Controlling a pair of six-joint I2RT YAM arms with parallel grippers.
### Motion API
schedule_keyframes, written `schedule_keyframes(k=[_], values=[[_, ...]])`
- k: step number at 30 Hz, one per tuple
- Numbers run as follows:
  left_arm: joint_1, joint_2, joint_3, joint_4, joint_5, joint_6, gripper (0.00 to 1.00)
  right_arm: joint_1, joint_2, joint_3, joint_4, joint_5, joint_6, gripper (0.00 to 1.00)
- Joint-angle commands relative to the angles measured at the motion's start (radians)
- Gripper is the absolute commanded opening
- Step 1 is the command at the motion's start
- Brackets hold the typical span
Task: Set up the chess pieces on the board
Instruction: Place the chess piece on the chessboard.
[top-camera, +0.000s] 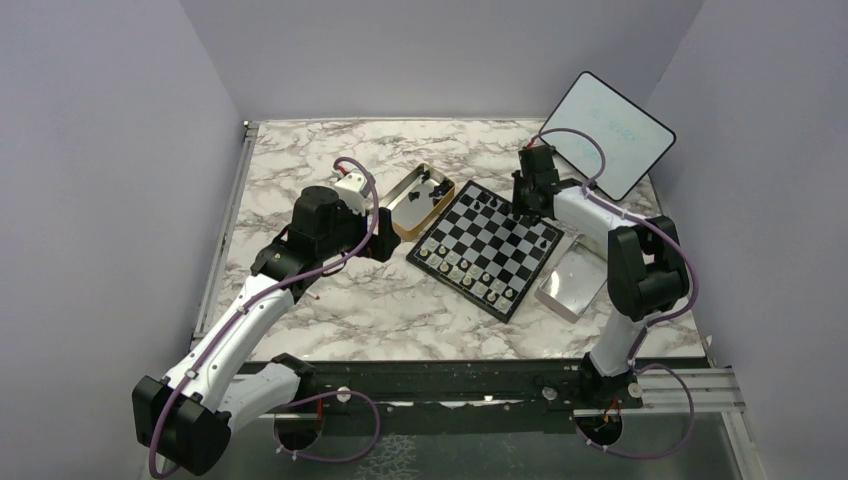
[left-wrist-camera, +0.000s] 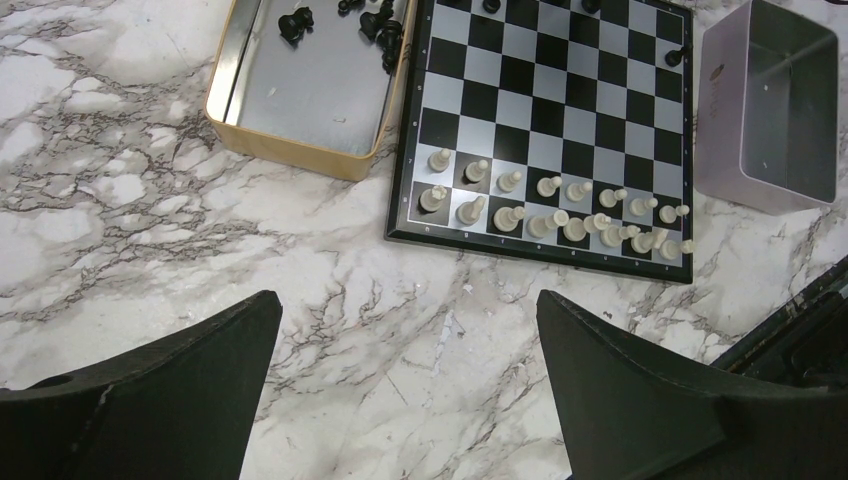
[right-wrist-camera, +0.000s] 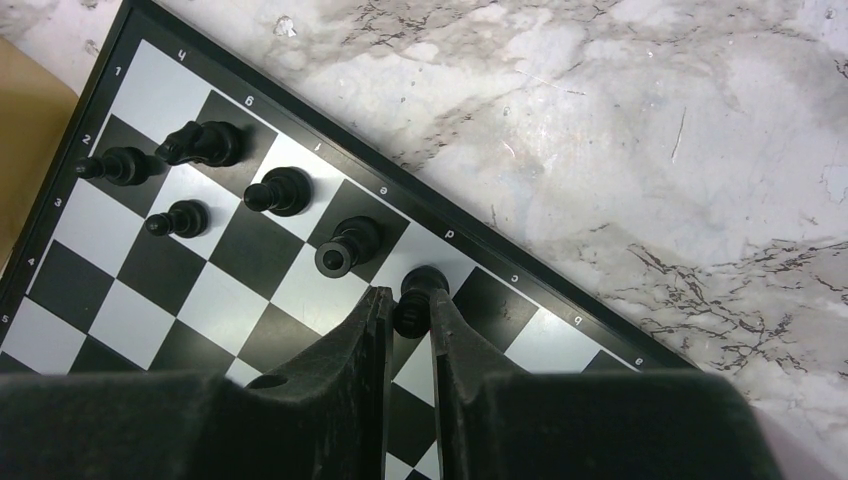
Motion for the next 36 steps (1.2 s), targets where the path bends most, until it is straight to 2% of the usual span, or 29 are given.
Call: schedule_keyframes(k=[1,7,19,28,36], values=[[-0.001,-0.012,-0.011,0.024,0.022,0.004,0.99,-0.006,0.02,0.019,-0.005,-0.01,0.014,0.24],[-0.001,-0.015,-0.012,0.024,0.019,0.005,0.99,-0.007,0.03,0.02,-0.004,-0.01,0.012,0.29],[-0.001,-0.013,-0.012,0.024,0.019,0.005,0.99,-0.013,0.034,0.024,0.005,-0.02,0.009,0.29],[-0.001,-0.021,-0.012,0.024,0.015,0.005,0.99,-0.013,0.001,0.044,-0.024,-0.02,0.0,0.44],[-0.001,-0.033,-0.012,0.024,-0.01,0.003,0.99,-0.014,-0.055,0.091,-0.108,-0.027,0.0,0.55]])
